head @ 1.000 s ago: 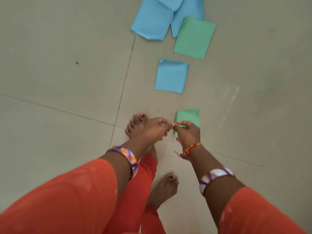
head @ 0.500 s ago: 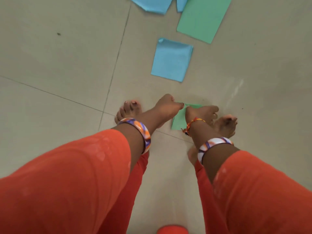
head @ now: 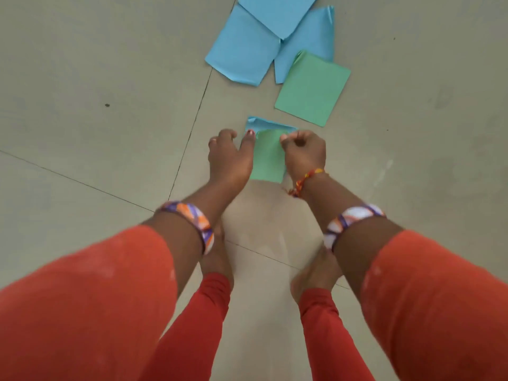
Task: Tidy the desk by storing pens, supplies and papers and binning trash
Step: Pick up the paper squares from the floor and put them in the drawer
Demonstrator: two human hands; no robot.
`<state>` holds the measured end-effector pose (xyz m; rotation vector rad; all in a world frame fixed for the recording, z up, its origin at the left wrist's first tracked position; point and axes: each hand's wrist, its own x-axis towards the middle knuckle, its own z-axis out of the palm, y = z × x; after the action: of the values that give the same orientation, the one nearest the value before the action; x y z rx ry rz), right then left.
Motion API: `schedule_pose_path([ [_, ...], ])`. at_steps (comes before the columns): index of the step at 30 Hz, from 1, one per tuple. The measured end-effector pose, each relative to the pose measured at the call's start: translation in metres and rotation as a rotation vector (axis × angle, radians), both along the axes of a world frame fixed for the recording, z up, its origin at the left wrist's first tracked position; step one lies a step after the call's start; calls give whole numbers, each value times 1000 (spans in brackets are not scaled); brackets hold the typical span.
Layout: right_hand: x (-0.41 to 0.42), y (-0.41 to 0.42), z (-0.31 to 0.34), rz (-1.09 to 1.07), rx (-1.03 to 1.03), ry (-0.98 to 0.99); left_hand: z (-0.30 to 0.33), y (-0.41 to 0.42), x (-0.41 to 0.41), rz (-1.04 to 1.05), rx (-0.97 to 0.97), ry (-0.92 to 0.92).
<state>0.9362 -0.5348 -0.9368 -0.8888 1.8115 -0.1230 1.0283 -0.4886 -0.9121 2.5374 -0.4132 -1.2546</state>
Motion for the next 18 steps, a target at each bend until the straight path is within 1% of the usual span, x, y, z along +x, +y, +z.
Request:
schedule_pose_path([
  [2, 7, -17, -6, 104, -38, 168, -12, -17, 5, -20, 29, 14],
  [3, 10, -21, -7, 113, -43, 222, -17, -22, 6, -31, 28, 15],
  [4, 12, -22, -8, 108, -25, 236, -21, -24, 7, -39, 16, 19],
  [6, 12, -19, -10, 96, -18, 218, -26, -24, 9, -28, -8, 57],
  [8, 10, -11, -9, 100, 2, 166, -26, -17, 12, 38, -22, 130],
  [11, 6, -6, -5, 48, 61, -5, -25, -1, 21, 153, -13, 304],
  [12, 4, -7, -4, 67, 52, -39, -23, 3, 23, 190, -28, 343],
  [14, 2, -14, 0, 137, -6, -49, -15, 6, 27, 275, -93, 393],
  [16, -1, -28, 3, 148, -81, -46, -6, 6, 30, 349, -168, 453],
  [18, -4, -49, 3, 119, -173, 33, 2, 3, 33, 430, -227, 498],
])
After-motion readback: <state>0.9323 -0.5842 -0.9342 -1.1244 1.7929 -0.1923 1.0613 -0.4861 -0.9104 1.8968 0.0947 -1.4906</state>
